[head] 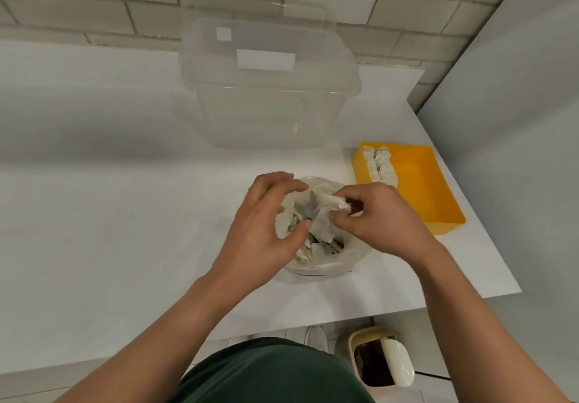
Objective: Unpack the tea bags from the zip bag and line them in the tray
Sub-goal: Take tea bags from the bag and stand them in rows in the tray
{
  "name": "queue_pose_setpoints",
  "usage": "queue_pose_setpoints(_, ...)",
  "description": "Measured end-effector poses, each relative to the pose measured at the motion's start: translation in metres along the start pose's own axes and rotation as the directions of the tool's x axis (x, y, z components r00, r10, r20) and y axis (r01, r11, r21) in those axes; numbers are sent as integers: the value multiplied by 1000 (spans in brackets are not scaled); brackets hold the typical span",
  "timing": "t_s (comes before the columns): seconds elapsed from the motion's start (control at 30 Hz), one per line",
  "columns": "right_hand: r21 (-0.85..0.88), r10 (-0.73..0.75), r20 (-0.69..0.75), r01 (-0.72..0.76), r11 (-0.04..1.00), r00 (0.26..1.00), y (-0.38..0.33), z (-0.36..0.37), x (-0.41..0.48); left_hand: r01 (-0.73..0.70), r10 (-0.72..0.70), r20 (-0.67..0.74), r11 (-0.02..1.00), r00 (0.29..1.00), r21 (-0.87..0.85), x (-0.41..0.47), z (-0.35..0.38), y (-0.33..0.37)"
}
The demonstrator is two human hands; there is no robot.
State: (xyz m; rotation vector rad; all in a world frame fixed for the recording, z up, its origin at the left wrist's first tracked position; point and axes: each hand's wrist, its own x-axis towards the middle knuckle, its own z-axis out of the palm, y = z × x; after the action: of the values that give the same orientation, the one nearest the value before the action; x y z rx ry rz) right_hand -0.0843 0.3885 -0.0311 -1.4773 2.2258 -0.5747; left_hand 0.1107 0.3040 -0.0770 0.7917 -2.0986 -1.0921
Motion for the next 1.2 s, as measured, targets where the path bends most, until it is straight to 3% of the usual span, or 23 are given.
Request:
queue_pose_setpoints(0.1,265,3,25,-9,964,1000,-10,-19,0,272,-253,102,912,962,-308,4,-4,14)
queue_pose_setpoints(0.2,496,10,43,-30,868,999,-15,-29,0,472,-397,255,759,882,-448,7,-3,19)
queue_pose_setpoints(0.33,573,-18,133,-62,817,991,-17,-34,2,578,-334,474,538,814,-613,18,-4,18)
queue_pose_setpoints(0.47,545,-46,232,-91,833,972,-16,-33,6,612,-253,574,510,779,-605,26,-7,23)
queue_pose_setpoints(0.57,540,3,210,-118,833,978,-16,-32,12,619,-295,555,515,777,-593,28,-5,21)
queue_pose_setpoints(0.7,576,103,25,-99,812,994,-18,-24,12,550,-370,408,526,835,-649,29,-1,19)
queue_pose_setpoints(0.83,609,116,10,-98,787,993,-17,-7,5,471,-403,277,535,872,-701,31,1,20)
queue_pose_setpoints(1.07,677,134,-69,-53,735,989,-14,6,4,502,-442,313,418,841,-758,35,-1,21)
queue_pose_setpoints(1.2,770,184,-135,-14,638,973,-12,8,4,495,-437,302,445,847,-746,37,0,19)
